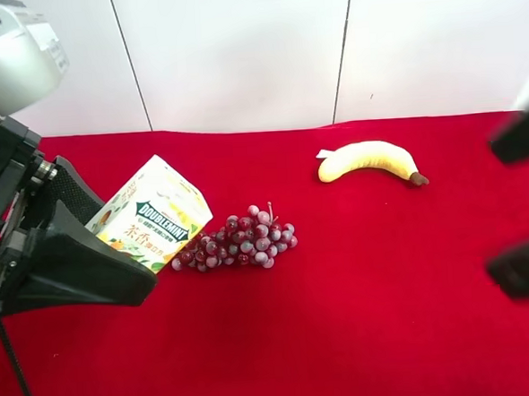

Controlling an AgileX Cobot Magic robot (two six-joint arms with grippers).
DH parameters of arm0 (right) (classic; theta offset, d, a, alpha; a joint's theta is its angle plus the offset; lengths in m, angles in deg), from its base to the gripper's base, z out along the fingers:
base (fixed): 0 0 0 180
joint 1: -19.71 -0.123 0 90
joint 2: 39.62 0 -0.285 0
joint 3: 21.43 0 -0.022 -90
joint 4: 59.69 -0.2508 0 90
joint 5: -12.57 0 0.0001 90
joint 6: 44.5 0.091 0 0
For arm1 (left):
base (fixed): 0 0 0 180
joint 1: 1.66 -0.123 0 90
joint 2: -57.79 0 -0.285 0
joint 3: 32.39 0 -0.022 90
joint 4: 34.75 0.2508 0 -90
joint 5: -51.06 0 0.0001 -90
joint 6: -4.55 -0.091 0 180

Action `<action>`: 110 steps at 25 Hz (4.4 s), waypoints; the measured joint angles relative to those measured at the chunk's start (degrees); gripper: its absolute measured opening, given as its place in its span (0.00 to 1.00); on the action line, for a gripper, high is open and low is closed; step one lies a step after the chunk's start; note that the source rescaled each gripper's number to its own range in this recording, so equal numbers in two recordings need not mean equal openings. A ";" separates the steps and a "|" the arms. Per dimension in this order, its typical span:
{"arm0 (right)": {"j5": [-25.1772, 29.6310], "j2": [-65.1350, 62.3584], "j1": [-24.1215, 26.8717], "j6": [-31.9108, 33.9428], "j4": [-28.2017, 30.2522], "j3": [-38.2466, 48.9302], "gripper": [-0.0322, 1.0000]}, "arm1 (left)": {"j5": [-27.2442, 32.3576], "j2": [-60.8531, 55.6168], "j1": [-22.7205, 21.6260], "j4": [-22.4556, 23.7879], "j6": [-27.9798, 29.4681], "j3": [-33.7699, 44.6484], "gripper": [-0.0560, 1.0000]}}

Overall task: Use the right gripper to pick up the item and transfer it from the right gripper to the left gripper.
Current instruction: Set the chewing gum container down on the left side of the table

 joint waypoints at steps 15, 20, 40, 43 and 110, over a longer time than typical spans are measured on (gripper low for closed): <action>-7.95 -28.06 -0.04 15.45 11.95 27.65 1.00 | -0.06 0.00 0.00 0.00 0.01 0.00 0.05; -8.35 -29.36 -0.04 19.34 14.50 27.65 1.00 | -0.06 0.00 0.00 0.00 0.01 0.00 0.05; -8.52 -36.08 13.06 20.08 14.50 27.65 1.00 | -2.28 0.00 0.00 0.00 0.06 0.00 0.05; -8.52 -41.48 19.30 20.08 14.50 27.65 1.00 | -2.66 0.00 0.00 0.00 0.07 0.00 0.05; -8.52 -45.98 28.33 20.16 14.50 27.65 1.00 | -29.68 52.22 -32.03 39.88 28.90 -11.37 0.06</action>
